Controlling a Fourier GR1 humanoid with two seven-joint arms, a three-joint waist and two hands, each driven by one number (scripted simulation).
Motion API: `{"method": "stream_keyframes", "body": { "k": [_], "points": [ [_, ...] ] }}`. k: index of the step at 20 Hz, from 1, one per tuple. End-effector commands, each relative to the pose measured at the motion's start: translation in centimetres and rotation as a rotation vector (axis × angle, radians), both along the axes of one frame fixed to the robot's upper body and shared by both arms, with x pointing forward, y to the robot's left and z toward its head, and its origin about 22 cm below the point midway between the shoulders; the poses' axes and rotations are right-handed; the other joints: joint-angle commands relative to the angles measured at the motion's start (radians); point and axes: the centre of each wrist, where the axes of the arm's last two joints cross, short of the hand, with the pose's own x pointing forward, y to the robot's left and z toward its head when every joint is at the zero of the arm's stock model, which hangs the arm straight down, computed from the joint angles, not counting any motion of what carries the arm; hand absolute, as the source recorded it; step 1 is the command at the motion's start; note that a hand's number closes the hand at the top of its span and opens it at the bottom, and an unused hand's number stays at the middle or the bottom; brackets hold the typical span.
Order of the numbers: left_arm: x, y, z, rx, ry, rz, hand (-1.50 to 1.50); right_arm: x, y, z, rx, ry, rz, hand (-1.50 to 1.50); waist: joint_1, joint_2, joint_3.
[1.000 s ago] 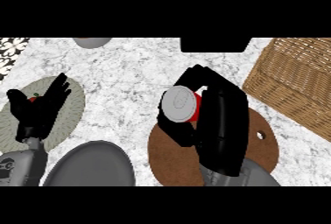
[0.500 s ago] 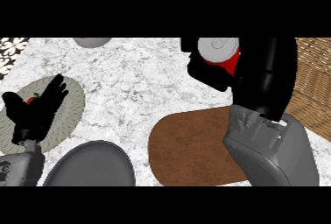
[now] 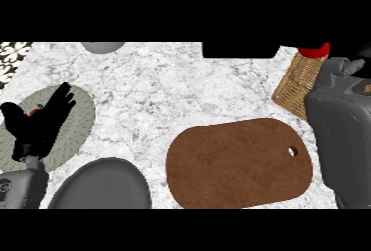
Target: Pick the can from the cutting board and place it in the basket
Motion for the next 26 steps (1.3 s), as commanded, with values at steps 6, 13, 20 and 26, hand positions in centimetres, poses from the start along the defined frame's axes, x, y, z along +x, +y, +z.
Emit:
{"method": "stream_keyframes", "body": {
  "k": [6, 13, 20, 26],
  "points": [
    [-0.4, 0.1, -0.9, 0.014, 0.012, -0.004, 0.00, 0.8, -9.8, -1.6, -0.002, 0.036, -0.088, 1.50, -0.003, 0.000, 0.001],
    [-0.3, -0.9, 0.9, -0.002, 0.005, 0.015, 0.00, 1.0, -13.8, -5.8, 0.037, 0.020, -0.101, 1.50, 0.002, -0.001, 0.001],
    [0.1, 0.3, 0.2, -0.010, -0.002, -0.010, 0.00, 1.6, -17.7, -9.3, 0.039, -0.071, -0.315, 1.50, 0.006, 0.005, 0.001],
    [-0.8, 0.5, -0.4, 0.002, 0.006, 0.001, 0.00, 3.3, -20.0, -10.4, 0.093, -0.006, -0.244, -1.50, 0.005, 0.001, 0.001]
  ]
}}
